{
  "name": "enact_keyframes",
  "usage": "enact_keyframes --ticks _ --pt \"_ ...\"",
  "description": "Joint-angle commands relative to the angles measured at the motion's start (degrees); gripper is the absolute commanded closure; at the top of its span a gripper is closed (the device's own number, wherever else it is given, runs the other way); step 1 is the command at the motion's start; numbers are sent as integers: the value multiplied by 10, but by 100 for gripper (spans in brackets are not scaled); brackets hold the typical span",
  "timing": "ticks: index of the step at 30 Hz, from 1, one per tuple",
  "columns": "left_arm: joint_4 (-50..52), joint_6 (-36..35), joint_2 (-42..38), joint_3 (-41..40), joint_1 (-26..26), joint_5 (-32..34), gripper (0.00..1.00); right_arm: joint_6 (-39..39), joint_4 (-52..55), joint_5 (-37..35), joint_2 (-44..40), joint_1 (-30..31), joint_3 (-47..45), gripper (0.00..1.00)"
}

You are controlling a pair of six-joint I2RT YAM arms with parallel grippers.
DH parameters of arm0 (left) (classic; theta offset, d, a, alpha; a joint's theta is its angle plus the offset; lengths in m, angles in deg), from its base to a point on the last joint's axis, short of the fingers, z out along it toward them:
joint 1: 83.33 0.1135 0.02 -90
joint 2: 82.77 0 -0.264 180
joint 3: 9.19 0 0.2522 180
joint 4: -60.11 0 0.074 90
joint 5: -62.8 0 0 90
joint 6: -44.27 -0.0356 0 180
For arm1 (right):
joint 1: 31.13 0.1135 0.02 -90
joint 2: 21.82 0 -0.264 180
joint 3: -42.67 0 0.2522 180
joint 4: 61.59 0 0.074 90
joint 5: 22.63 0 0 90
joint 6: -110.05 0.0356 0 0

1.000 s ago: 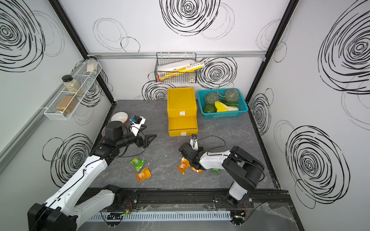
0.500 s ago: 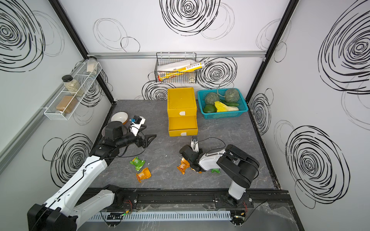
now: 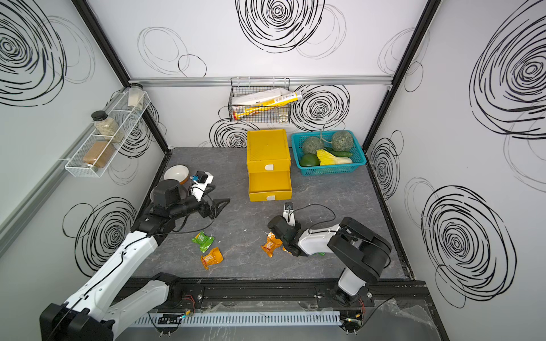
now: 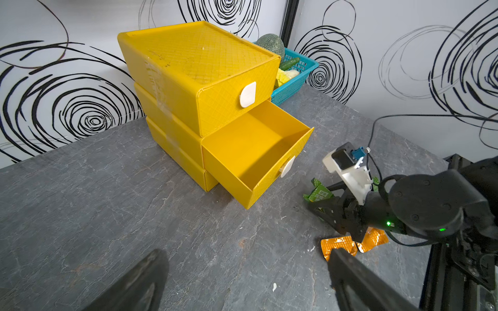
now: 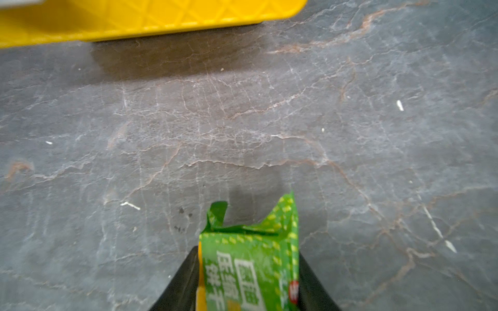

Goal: Place the cookies into the drawer by color
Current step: Pick up the cookie at the center of the board, then place the cookie in the drawer.

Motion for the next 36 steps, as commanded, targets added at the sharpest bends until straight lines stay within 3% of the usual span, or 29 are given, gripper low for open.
enact_keyframes --ticks 1,20,30,36 --pt "-26 -3 -9 -1 7 -10 1 -7 20 -8 -30 4 -9 69" --pt "-26 -4 -5 2 13 -11 1 16 139 -54 -230 4 -77 70" --pt "-26 -4 -7 -2 21 -17 1 -22 198 -68 -360 4 -68 73" --pt "-26 -4 -7 1 22 -12 1 -82 204 -79 -377 4 -20 73"
